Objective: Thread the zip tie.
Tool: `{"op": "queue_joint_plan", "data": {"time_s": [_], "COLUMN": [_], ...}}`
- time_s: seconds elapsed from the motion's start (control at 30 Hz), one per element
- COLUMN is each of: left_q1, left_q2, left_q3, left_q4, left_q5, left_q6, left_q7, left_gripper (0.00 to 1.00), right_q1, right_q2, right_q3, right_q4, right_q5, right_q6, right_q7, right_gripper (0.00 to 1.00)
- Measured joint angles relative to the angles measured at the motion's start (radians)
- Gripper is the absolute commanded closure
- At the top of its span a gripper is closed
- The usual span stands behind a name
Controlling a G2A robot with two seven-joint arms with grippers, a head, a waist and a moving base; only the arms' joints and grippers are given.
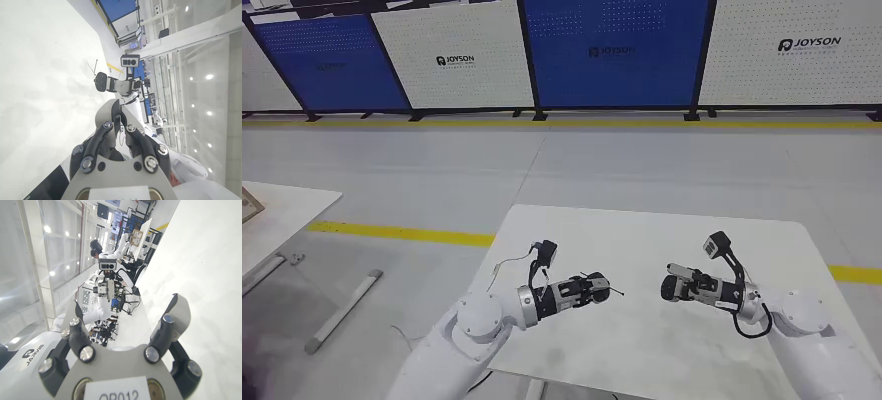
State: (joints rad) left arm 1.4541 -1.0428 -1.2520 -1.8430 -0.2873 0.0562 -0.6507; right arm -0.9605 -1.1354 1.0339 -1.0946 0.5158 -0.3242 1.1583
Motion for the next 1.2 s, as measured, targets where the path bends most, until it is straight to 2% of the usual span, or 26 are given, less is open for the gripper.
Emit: {"op": "queue_joint_plan", "data": {"time_s": [0.13,0.2,0.33,0.5,0.83,0.9,0.97,1.03,1.1,1.2], "left_q1": [0.001,0.004,0.006,0.006,0.006,0.004,0.002,-0.009,-0.020,-0.020], "left_q2": [0.000,0.001,0.007,0.008,0.008,0.008,0.003,0.000,-0.001,-0.001], "left_q3": [0.002,0.011,0.018,0.015,0.015,0.020,0.057,0.087,0.106,0.107], "left_q4": [0.002,0.007,0.016,0.036,0.037,0.041,0.026,0.023,0.021,0.020], "left_q5": [0.007,0.044,0.115,0.097,0.096,0.123,0.215,0.280,0.316,0.316], "left_q6": [-0.001,0.002,0.025,0.028,0.027,0.050,0.106,0.139,0.154,0.153], "left_q7": [0.008,0.025,0.004,-0.011,-0.011,0.016,0.108,0.156,0.158,0.154], "left_gripper": [1.00,1.00,1.00,1.00,1.00,1.00,1.00,1.00,1.00,1.00], "right_q1": [0.000,0.000,0.000,0.000,0.000,0.000,0.000,0.000,0.000,0.000], "right_q2": [0.000,0.000,0.000,0.000,0.000,0.000,0.000,0.000,0.000,0.000], "right_q3": [0.000,0.000,0.000,0.000,0.000,0.000,0.000,0.000,0.000,0.000], "right_q4": [0.000,0.000,0.000,0.000,0.000,0.000,0.000,0.000,0.000,0.000], "right_q5": [0.000,0.000,0.000,0.000,0.000,0.000,0.000,0.000,0.000,0.000], "right_q6": [0.000,0.000,0.000,0.000,0.000,0.000,0.000,0.000,0.000,0.000], "right_q7": [0.000,0.000,0.000,0.000,0.000,0.000,0.000,0.000,0.000,0.000], "right_gripper": [0.00,0.00,0.00,0.00,0.00,0.00,0.00,0.00,0.00,0.00]}}
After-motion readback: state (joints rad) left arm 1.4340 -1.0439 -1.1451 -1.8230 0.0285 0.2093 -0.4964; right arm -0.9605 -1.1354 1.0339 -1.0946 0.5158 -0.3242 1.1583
